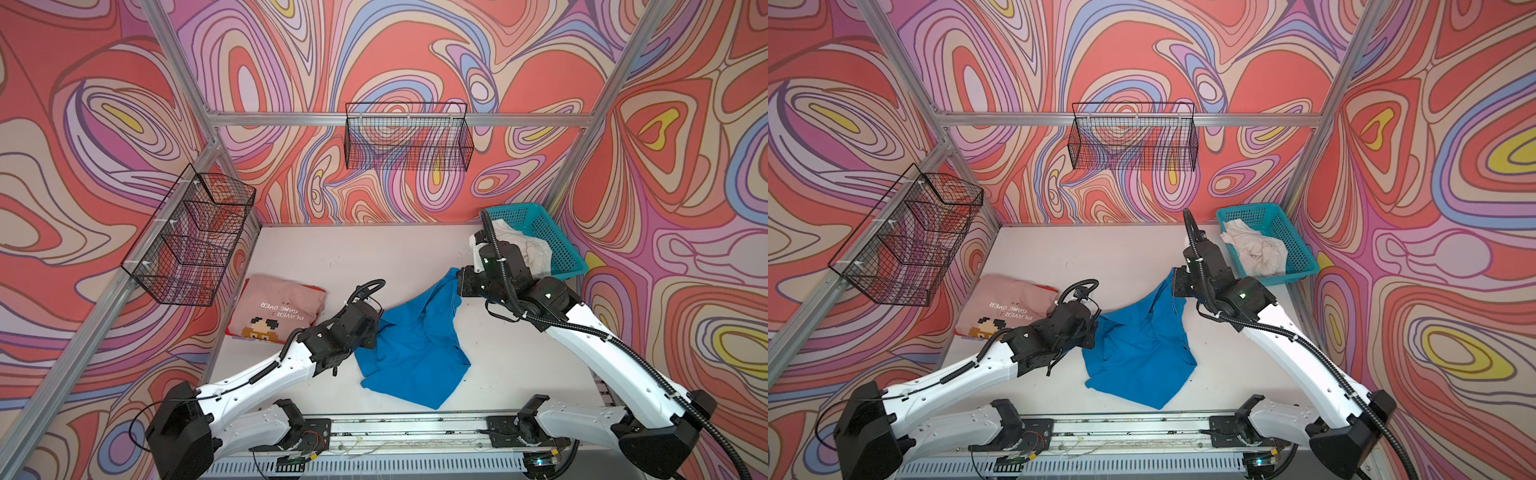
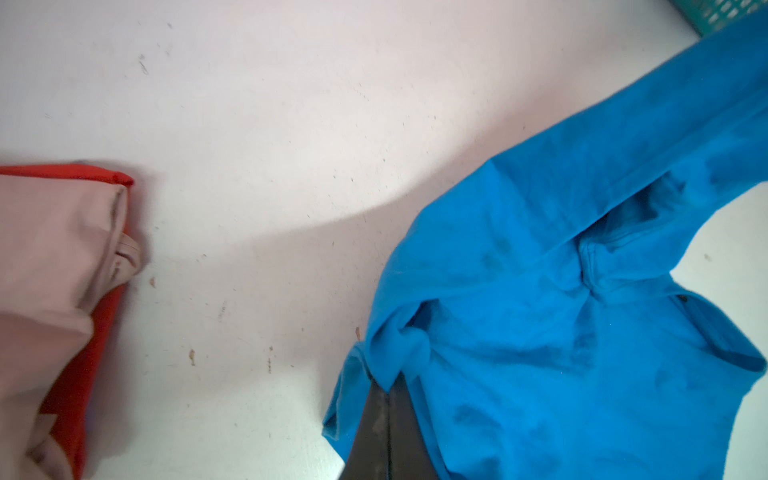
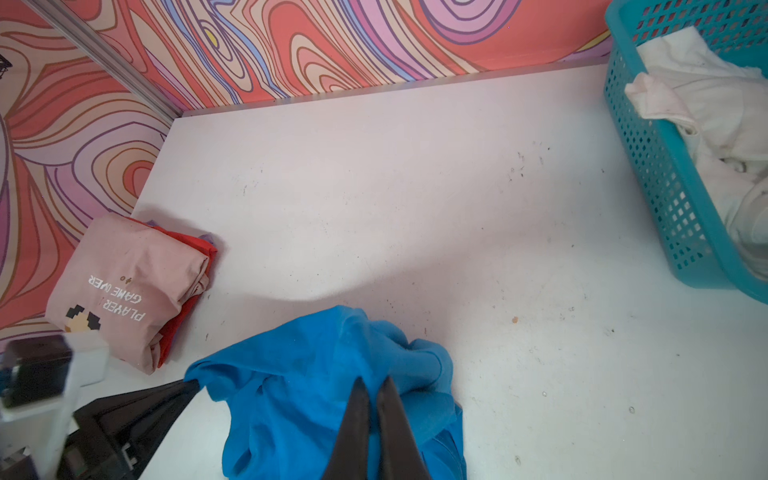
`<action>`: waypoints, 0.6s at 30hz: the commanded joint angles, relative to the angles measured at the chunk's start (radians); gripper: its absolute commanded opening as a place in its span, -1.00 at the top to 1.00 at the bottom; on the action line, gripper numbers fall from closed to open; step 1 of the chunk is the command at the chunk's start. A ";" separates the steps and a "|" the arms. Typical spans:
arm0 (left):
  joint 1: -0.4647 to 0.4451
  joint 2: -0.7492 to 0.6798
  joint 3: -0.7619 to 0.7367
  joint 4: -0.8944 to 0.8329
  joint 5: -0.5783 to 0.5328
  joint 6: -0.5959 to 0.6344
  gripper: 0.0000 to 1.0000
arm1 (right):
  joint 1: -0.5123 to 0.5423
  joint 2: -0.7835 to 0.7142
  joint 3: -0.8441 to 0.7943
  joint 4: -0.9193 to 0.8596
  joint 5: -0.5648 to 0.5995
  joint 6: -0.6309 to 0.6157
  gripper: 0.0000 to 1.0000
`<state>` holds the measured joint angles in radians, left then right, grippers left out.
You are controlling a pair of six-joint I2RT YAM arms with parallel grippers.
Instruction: Fold and stack the t-shirts
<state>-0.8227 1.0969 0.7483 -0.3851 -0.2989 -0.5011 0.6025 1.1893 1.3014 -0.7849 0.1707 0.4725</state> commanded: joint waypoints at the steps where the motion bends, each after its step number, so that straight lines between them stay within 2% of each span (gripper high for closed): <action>1: 0.007 -0.081 0.061 -0.096 -0.134 0.044 1.00 | -0.012 -0.018 0.011 0.012 0.054 0.003 1.00; 5: 0.023 -0.188 0.108 -0.068 -0.252 0.166 1.00 | -0.050 0.011 0.085 0.023 0.105 -0.002 1.00; 7: 0.063 -0.215 0.130 -0.018 -0.271 0.235 1.00 | -0.079 0.042 0.148 0.035 0.107 -0.010 1.00; 11: 0.243 -0.189 0.236 0.078 -0.180 0.350 1.00 | -0.153 0.137 0.321 0.075 0.091 -0.008 1.00; 14: 0.384 -0.108 0.366 0.109 -0.071 0.376 1.00 | -0.238 0.213 0.461 0.128 0.003 -0.015 1.00; 18: 0.444 0.016 0.576 0.205 -0.037 0.478 1.00 | -0.315 0.387 0.797 0.151 -0.109 -0.051 1.00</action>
<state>-0.3992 1.0668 1.2205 -0.3073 -0.3901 -0.1364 0.3283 1.4990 1.9182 -0.7158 0.1520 0.4580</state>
